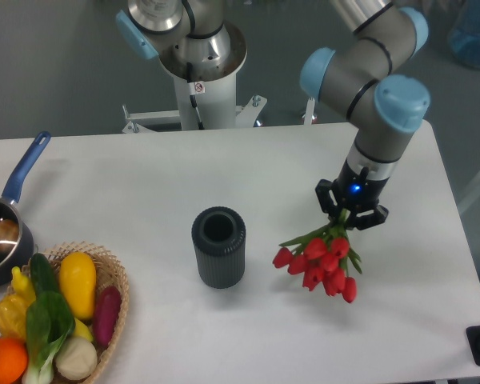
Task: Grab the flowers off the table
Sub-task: 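Lift the red tulip bouquet up off the table by its stems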
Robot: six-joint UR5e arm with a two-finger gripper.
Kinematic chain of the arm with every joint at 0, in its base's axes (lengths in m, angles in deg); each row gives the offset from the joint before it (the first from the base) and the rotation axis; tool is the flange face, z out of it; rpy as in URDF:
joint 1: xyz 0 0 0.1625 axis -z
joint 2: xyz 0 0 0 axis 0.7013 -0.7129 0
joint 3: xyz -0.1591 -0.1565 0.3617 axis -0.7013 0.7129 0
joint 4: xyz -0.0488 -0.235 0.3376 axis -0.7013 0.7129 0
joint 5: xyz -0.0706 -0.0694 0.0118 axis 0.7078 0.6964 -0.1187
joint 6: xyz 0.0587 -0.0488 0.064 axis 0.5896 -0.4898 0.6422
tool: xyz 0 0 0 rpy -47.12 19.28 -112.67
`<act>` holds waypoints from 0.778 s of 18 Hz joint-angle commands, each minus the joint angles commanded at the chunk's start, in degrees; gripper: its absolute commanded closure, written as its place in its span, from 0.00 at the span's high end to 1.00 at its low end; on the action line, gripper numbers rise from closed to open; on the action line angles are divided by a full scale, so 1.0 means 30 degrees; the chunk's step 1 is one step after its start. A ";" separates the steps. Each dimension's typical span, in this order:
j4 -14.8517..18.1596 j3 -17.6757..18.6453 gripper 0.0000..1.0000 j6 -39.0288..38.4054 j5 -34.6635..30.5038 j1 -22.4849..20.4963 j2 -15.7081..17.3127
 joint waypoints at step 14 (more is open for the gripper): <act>0.0029 0.0085 0.25 -0.0029 0.3872 -0.0762 0.1758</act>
